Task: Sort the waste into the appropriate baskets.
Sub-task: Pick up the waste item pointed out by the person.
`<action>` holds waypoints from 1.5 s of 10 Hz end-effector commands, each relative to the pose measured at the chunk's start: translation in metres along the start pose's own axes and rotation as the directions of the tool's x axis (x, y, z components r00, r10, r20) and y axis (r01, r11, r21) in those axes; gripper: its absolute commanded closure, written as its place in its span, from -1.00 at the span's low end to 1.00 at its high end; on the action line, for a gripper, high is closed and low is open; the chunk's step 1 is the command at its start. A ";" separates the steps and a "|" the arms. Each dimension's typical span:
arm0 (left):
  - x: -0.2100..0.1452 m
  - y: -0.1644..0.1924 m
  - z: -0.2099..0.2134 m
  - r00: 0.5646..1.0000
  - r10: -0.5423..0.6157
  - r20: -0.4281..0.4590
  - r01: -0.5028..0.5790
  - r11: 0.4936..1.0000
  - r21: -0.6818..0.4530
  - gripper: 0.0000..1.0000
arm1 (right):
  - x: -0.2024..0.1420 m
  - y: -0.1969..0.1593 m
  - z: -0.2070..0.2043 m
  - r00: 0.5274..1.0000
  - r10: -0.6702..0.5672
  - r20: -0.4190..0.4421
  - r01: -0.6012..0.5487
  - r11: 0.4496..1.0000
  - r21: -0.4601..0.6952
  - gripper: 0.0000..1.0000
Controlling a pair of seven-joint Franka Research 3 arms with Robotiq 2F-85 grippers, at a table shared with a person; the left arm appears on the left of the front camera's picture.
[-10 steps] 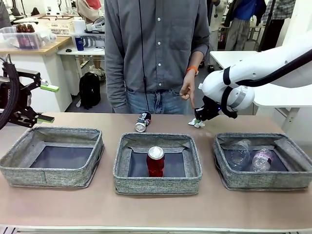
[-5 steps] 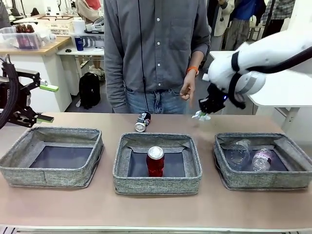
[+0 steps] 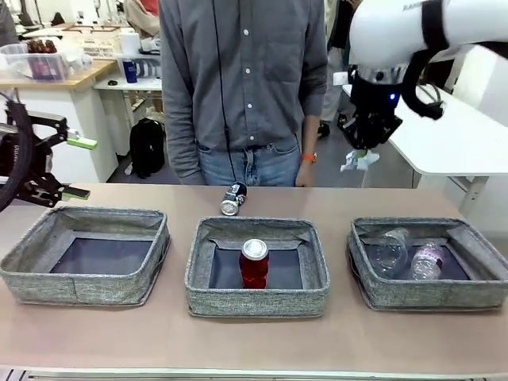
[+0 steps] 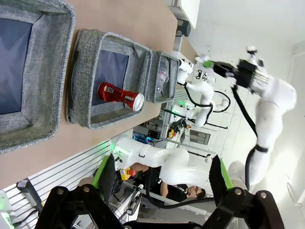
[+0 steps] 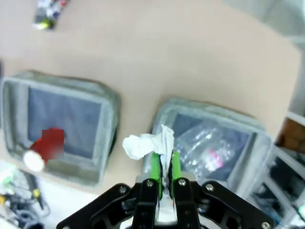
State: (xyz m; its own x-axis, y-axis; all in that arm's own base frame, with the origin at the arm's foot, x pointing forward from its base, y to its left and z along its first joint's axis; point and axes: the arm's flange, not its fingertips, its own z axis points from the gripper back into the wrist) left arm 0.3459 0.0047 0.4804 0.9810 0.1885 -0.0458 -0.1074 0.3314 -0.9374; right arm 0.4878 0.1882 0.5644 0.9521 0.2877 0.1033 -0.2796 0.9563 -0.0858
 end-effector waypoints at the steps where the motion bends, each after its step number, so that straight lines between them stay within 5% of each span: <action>1: 0.000 -0.001 0.002 1.000 -0.004 -0.007 0.004 1.000 -0.006 -1.00 | 0.010 0.031 0.040 0.997 -0.040 0.064 0.042 0.999 -0.024 1.00; 2: 0.000 -0.001 0.002 1.000 -0.004 -0.007 0.004 1.000 -0.006 -1.00 | -0.002 0.033 0.065 0.988 -0.108 0.107 0.117 0.990 -0.079 1.00; 3: 0.000 -0.001 0.002 1.000 -0.004 -0.007 0.004 1.000 -0.006 -1.00 | -0.012 0.027 0.074 0.969 -0.123 0.212 0.129 0.992 -0.014 1.00; 4: 0.000 -0.001 0.002 1.000 -0.004 -0.007 0.004 1.000 -0.006 -1.00 | -0.006 0.039 0.060 0.997 -0.019 0.072 0.021 0.999 -0.026 1.00; 6: 0.000 -0.001 0.002 1.000 -0.004 -0.007 0.004 1.000 -0.006 -1.00 | -0.006 0.039 0.060 0.997 -0.019 0.072 0.021 0.999 -0.026 1.00; 7: 0.000 -0.001 0.002 1.000 -0.004 -0.007 0.004 1.000 -0.006 -1.00 | -0.008 0.041 0.075 0.992 -0.056 0.112 0.058 0.998 -0.018 0.83; 8: 0.000 -0.001 0.002 1.000 -0.004 -0.007 0.004 1.000 -0.006 -1.00 | 0.008 0.054 0.059 0.997 0.033 0.073 -0.045 0.987 0.157 0.83; 9: 0.000 -0.001 0.002 1.000 -0.004 -0.007 0.004 1.000 -0.006 -1.00 | 0.015 0.074 0.080 0.996 0.048 0.074 -0.056 0.993 0.100 0.83; 12: 0.000 -0.001 0.002 1.000 -0.004 -0.007 0.004 1.000 -0.006 -1.00 | 0.010 0.144 0.167 0.986 -0.141 -0.091 0.149 0.985 0.088 0.83; 15: 0.000 -0.001 0.002 1.000 -0.004 -0.007 0.004 1.000 -0.006 -1.00 | 0.000 0.180 0.207 0.980 -0.169 -0.108 0.173 0.985 0.026 0.83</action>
State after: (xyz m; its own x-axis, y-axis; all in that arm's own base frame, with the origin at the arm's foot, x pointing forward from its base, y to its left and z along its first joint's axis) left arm 0.3460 0.0050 0.4803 0.9809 0.1888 -0.0462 -0.1079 0.3309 -0.9375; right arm 0.3913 0.3485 0.7365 0.9921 0.1255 -0.0009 -0.1255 0.9920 -0.0124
